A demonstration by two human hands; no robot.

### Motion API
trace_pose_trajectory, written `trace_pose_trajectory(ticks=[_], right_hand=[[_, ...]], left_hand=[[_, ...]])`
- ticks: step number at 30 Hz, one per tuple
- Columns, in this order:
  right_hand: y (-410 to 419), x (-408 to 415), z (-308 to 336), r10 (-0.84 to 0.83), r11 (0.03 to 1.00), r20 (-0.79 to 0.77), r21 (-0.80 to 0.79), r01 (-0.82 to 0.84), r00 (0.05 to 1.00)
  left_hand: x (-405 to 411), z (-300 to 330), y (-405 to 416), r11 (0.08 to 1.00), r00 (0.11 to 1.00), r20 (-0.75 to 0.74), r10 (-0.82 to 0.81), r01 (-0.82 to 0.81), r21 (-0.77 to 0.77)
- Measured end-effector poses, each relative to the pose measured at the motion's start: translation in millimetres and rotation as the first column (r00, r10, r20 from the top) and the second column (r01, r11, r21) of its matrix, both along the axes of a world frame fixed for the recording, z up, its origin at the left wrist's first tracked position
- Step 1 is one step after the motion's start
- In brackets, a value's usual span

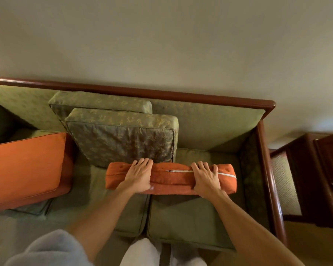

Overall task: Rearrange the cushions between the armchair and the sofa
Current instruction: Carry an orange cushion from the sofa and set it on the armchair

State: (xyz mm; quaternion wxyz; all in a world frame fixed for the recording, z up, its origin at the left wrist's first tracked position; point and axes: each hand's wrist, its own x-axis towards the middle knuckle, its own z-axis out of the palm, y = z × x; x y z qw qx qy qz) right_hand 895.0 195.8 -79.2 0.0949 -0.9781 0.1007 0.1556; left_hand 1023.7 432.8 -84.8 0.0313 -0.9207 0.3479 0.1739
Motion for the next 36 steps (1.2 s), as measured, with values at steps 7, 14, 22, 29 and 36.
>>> trace_pose_trajectory(ticks=[7,14,22,29,36], right_hand=[[18,-34,34,-0.098,0.995,-0.028,-0.034,0.098,0.995],[37,-135,98,-0.34,0.938,-0.027,-0.081,0.337,0.94],[79,-322,183,-0.637,0.771,-0.008,-0.005,0.637,0.771],[112,-509,241,-0.807,0.59,-0.006,-0.024,0.807,0.59],[141,-700,292,-0.933,0.36,-0.041,-0.061,0.931,0.358]], left_hand=[[25,27,-6,0.955,0.947,-0.13,-0.294,0.297,-0.002],[-2,82,-54,0.767,0.746,-0.187,-0.639,0.638,-0.077],[-146,160,-134,0.375,0.362,-0.107,-0.926,0.917,-0.137],[-337,207,-184,0.101,0.077,-0.103,-0.992,0.962,-0.254],[-551,229,-214,-0.096,-0.144,-0.104,-0.984,0.925,-0.368]])
